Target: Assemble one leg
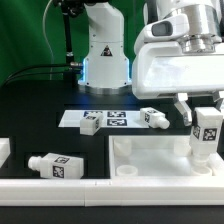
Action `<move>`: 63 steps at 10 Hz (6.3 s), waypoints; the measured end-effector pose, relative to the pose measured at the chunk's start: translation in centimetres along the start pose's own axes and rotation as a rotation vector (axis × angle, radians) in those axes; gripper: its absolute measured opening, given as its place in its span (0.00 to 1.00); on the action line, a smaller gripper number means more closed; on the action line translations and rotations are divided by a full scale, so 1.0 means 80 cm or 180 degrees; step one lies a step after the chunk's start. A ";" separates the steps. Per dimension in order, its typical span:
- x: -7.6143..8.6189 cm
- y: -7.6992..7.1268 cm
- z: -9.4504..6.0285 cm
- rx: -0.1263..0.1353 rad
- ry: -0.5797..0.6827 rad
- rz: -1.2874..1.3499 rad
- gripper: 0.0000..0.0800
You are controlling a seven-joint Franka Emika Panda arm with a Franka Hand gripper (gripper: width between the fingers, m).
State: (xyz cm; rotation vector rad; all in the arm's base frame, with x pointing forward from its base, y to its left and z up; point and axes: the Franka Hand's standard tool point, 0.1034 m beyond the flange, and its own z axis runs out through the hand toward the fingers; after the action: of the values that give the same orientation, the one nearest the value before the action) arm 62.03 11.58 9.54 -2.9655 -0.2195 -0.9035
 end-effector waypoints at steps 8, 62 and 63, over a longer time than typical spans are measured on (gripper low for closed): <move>0.006 0.014 0.018 -0.0037 0.0016 0.0047 0.36; 0.014 0.009 0.027 -0.0009 -0.1494 0.0716 0.36; 0.014 0.010 0.029 -0.0097 -0.1490 0.1038 0.36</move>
Offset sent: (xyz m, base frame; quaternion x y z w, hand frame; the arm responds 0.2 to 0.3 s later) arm 0.0157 -0.0089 -0.0007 0.0018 -0.0058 0.0016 1.0000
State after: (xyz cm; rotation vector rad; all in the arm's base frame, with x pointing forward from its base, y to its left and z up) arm 64.36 11.08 8.27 -3.0606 0.2654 -0.1753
